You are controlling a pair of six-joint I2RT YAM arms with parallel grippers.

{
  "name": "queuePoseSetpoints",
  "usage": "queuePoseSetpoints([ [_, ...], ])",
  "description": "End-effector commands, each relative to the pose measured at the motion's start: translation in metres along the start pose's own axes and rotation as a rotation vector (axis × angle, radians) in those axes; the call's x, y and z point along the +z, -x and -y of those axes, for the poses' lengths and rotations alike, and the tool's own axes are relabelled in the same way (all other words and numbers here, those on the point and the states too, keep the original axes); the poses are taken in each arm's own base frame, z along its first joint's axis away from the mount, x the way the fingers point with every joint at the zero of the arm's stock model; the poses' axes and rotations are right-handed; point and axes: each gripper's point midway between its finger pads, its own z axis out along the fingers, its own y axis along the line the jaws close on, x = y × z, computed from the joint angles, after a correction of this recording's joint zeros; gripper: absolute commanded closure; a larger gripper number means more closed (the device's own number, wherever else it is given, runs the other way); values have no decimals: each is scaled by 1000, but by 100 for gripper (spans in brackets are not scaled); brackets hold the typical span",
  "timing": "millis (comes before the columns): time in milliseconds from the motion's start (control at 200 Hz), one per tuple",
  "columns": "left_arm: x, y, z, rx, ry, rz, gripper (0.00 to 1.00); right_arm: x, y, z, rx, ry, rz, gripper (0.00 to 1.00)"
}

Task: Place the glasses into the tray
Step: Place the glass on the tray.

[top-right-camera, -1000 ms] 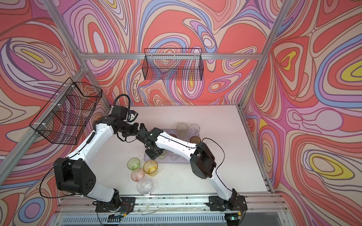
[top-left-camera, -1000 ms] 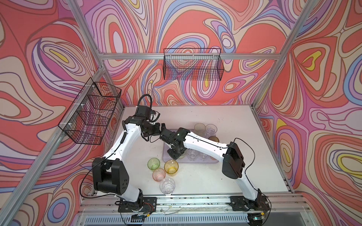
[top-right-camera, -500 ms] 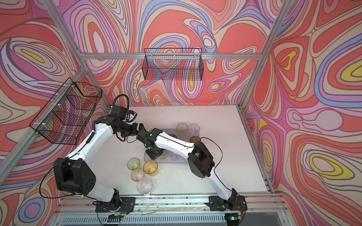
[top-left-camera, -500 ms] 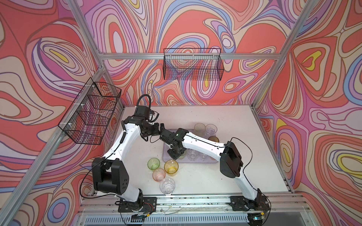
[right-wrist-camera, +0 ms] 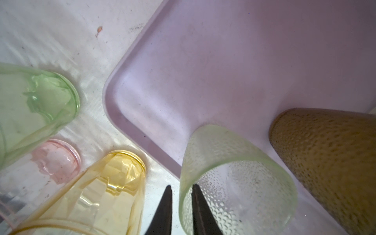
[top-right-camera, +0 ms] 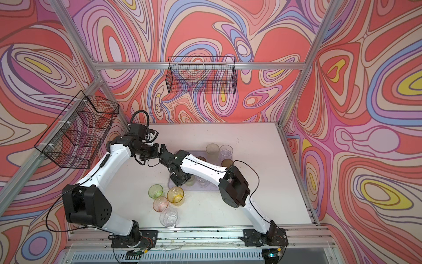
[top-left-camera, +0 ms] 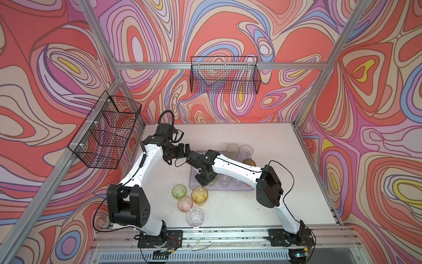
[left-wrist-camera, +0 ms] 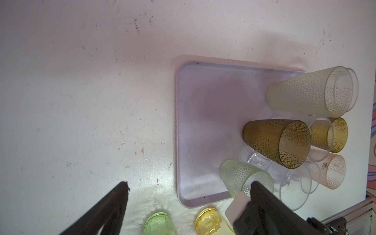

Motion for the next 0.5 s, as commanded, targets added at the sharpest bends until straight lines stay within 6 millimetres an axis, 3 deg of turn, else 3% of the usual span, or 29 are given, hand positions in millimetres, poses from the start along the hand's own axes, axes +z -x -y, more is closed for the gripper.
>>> queuePoseSetpoints([
  [0,-8,4,-3,-15,22,9,7,-15,13,2,9,-2,61,76],
  [205,-20,6,-4,-27,50,6,14,-48,27,3,7,11,170,61],
  [496,-36,-11,-13,-34,107,-14,20,-104,51,14,-19,-32,360,52],
])
